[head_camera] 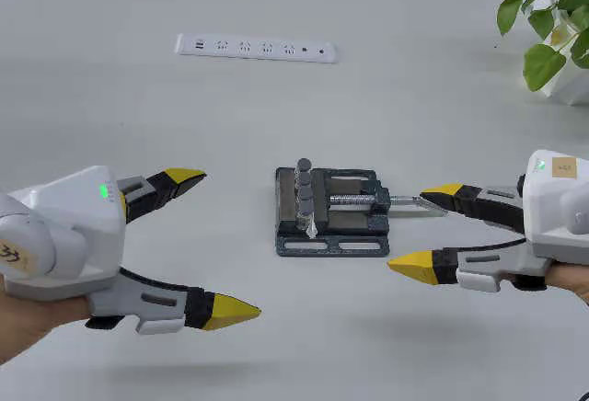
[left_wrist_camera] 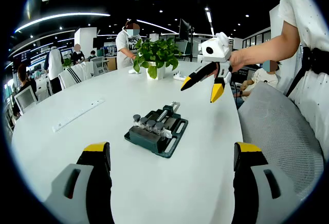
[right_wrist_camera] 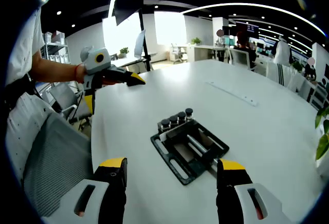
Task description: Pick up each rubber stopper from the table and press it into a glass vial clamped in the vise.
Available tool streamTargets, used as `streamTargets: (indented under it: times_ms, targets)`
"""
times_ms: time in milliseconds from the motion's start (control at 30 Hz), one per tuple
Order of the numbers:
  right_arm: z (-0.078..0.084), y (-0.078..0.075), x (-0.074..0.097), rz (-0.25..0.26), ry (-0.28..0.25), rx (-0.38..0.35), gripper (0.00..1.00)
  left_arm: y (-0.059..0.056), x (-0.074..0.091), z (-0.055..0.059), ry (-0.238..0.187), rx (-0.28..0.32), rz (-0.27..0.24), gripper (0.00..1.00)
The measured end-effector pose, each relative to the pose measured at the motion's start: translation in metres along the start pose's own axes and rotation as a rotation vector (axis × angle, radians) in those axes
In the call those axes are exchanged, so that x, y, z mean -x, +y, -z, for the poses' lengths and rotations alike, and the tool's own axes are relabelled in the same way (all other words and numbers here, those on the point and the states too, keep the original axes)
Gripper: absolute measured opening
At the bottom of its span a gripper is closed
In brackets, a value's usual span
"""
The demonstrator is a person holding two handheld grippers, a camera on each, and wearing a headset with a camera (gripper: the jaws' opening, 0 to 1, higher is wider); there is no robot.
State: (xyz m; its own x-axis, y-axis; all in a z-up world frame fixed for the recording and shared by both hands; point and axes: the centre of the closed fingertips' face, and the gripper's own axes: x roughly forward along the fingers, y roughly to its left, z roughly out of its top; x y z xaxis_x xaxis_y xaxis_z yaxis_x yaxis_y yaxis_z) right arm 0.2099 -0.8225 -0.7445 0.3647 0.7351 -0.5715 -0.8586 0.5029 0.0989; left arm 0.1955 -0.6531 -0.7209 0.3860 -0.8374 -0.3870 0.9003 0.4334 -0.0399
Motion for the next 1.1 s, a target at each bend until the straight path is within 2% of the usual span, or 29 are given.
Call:
streamTargets:
  times_ms: [133, 400, 567, 1100]
  targets:
    - [0.003, 0.004, 0.002, -0.004, -0.041, -0.004, 0.8, -0.001, -0.001, 0.002, 0.01, 0.003, -0.01, 0.99]
    - [0.008, 0.002, 0.003, 0.009, -0.09, -0.024, 0.88, 0.001, 0.0, 0.014, 0.029, 0.032, -0.033, 0.99]
    - [0.007, 0.002, 0.002, 0.008, -0.104, -0.031, 0.87, 0.003, 0.002, 0.019, 0.039, 0.042, -0.043, 0.99]
    - [-0.002, 0.004, 0.0, 0.006, -0.128, -0.032, 0.88, 0.009, 0.0, 0.018, 0.046, 0.034, -0.037, 0.99]
